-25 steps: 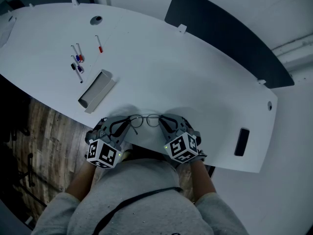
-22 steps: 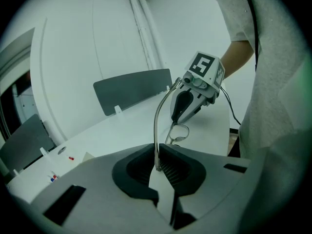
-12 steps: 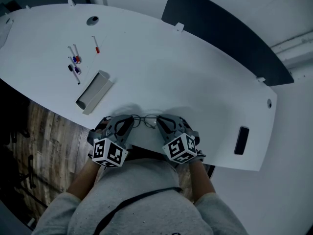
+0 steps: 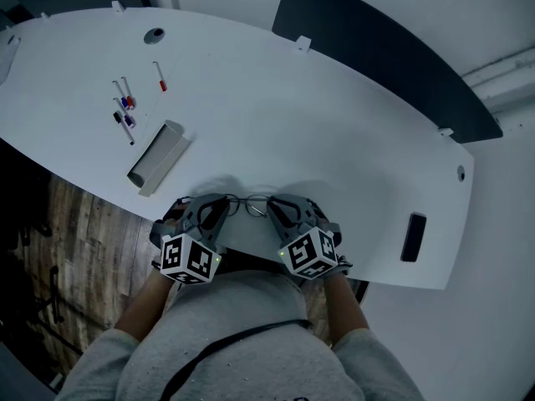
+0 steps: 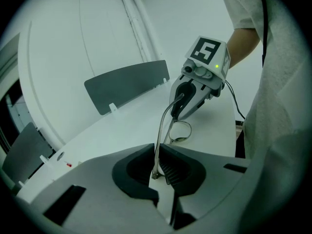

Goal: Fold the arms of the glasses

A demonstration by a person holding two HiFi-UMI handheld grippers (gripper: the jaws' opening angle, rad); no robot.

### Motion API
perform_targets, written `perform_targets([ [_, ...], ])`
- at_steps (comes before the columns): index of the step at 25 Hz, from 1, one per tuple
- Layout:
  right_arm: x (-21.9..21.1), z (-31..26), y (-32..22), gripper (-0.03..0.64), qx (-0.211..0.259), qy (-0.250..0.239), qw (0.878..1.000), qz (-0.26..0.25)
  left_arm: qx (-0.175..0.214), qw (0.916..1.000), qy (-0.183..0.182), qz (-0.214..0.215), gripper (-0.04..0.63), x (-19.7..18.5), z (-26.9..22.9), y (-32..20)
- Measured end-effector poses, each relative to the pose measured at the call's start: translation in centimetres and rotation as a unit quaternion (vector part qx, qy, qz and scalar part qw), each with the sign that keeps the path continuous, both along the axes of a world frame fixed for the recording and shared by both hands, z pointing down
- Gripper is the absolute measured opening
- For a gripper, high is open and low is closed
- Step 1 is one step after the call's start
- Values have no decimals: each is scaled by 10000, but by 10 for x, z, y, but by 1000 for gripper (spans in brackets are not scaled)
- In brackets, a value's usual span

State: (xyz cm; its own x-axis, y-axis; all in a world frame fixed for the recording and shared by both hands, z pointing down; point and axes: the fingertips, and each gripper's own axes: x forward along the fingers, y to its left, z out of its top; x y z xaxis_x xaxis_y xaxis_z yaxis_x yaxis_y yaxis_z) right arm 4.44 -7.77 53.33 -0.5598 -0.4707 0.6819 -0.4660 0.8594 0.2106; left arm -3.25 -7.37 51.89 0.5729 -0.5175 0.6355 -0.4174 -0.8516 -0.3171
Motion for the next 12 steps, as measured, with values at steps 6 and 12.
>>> perform_targets([
  [6,0,0,0,54,11,-3,10000,-45,74,9982,-571,162,38,4,5,-1],
  [12,0,1,2,52,25,9,9999,-97,23,9920,-1210,347,32,9,13,-1],
])
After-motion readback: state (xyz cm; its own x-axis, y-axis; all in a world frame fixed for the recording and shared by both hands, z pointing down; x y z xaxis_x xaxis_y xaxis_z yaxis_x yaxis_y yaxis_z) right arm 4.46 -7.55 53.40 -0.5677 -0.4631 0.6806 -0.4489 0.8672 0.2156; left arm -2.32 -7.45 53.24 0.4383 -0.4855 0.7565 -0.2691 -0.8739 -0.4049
